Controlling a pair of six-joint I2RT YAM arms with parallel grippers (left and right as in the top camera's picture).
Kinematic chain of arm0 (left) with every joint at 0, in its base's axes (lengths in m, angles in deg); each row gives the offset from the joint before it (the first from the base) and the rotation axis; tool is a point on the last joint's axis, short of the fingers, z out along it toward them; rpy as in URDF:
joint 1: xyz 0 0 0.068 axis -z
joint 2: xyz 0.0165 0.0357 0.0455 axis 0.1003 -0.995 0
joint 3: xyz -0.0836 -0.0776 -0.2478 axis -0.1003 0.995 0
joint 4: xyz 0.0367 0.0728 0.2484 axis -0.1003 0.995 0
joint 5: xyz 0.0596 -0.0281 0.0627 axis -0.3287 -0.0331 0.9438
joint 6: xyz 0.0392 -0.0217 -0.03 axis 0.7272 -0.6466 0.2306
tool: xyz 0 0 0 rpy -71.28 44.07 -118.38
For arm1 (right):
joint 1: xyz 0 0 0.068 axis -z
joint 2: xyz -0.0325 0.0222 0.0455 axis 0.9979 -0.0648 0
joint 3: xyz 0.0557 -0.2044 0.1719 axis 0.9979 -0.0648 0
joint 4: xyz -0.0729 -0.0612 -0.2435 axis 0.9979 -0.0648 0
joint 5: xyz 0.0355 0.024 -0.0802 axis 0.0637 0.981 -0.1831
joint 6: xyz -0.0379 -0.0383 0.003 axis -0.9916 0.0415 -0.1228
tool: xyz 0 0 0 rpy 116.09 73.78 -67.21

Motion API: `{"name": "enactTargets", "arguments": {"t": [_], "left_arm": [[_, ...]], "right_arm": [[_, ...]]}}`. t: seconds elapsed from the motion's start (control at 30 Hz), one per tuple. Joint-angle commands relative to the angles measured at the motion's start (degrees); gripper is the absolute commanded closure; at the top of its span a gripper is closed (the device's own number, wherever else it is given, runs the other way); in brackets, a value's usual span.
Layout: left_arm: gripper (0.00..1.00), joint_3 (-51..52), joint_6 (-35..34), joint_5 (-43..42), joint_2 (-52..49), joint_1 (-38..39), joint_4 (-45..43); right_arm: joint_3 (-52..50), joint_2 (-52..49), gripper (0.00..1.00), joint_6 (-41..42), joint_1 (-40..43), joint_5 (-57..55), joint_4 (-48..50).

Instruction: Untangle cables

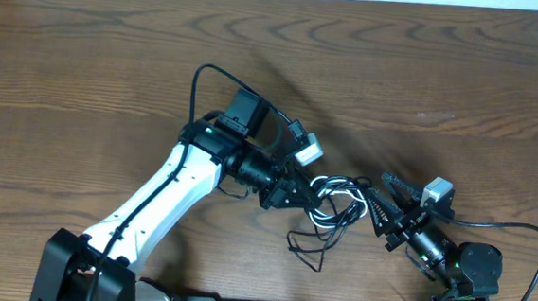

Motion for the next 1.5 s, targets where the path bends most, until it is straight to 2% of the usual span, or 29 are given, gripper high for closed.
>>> {"name": "enactTargets", "arguments": {"t": [0.0,0.23,0.43,0.6,0.8,0.93,1.1,1.2,1.4,1.43,1.47], "left_arm": [[0.92,0.2,1.5,-5.9,-0.1,4.6,0.0],[0.92,0.2,1.5,-5.9,-0.1,9.6,0.0],[0.92,0.2,1.5,-5.9,-0.1,10.0,0.0],[0.92,0.2,1.5,-5.9,-0.1,9.8,-0.2],[0.92,0.2,1.5,-11.4,-0.1,9.9,-0.4],[0.92,0.2,1.5,-12.8,-0.1,10.0,0.2],[0.92,0.2,1.5,-18.4,-0.1,12.7,0.2],[0.92,0.2,1.5,-18.9,-0.1,14.6,0.2],[0.92,0.2,1.5,-18.9,-0.1,15.3,0.1],[0.92,0.2,1.5,-18.9,-0.1,15.0,0.1],[0.92,0.2,1.5,-18.9,-0.1,14.8,0.1]], "right_arm": [[0.9,0.2,0.48,-0.2,-0.5,1.2,0.0],[0.9,0.2,0.48,0.3,-0.5,1.2,1.9],[0.9,0.2,0.45,1.2,-0.5,1.2,4.1],[0.9,0.2,0.37,1.7,-0.5,5.9,4.7],[0.9,0.2,0.36,0.8,-0.5,8.2,4.7],[0.9,0.2,0.39,-0.1,-0.5,8.2,4.7],[0.9,0.2,0.39,-0.1,-0.5,8.2,4.7],[0.9,0.2,0.37,-0.1,-0.5,8.4,4.7],[0.9,0.2,0.46,-3.8,-0.5,17.6,4.2],[0.9,0.2,0.50,-4.3,-0.5,17.8,3.9],[0.9,0.2,0.57,-5.0,-0.5,17.7,3.8]]}}
